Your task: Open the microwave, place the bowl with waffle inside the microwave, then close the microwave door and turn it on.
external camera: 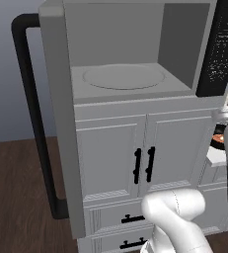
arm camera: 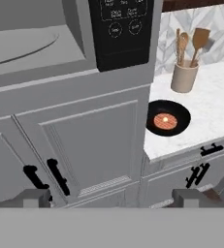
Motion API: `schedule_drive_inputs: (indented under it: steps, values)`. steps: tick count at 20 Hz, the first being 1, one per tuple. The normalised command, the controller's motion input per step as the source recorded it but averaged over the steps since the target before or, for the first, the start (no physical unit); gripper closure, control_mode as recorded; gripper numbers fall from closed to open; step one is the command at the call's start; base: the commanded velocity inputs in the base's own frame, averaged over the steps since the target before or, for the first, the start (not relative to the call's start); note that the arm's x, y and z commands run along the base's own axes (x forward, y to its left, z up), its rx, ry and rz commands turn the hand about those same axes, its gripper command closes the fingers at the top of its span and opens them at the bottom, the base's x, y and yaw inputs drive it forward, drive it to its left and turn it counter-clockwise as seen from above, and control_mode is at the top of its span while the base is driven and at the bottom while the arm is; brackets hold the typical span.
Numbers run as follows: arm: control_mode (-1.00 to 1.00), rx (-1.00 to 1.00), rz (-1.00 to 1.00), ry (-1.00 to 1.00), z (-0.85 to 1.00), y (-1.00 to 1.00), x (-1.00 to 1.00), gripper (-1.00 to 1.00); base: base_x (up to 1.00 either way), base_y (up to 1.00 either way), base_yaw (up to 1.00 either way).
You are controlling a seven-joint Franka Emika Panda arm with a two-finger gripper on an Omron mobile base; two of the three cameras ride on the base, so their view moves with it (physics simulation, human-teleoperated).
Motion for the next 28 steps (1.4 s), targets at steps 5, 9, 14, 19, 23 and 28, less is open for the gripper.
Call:
schedule_drive_inputs:
  steps: [5,9,14,19,23,28]
  values:
    - [-1.0,0.2,-0.2,0.0,-0.1,-0.85,0.0,-1.0,0.0,0.0,0.0]
    - [-1.0,0.2,-0.26,0.02,0.0,-0.97,0.0,-1.0,0.0,0.0,0.0]
    - [-1.0,0.21,-0.27,0.02,-0.11,-0.93,0.06,-1.0,0.0,0.0,0.0]
    - [-1.0,0.2,-0.24,0.0,-0.54,-0.71,0.22,-1.0,0.0,0.0,0.0]
    - [-1.0,0.2,-0.17,0.0,-0.68,-0.53,0.34,-1.0,0.0,0.0,0.0]
    - [-1.0,0.21,-0.1,0.0,-0.4,-0.5,0.32,-1.0,0.0,0.0,0.0]
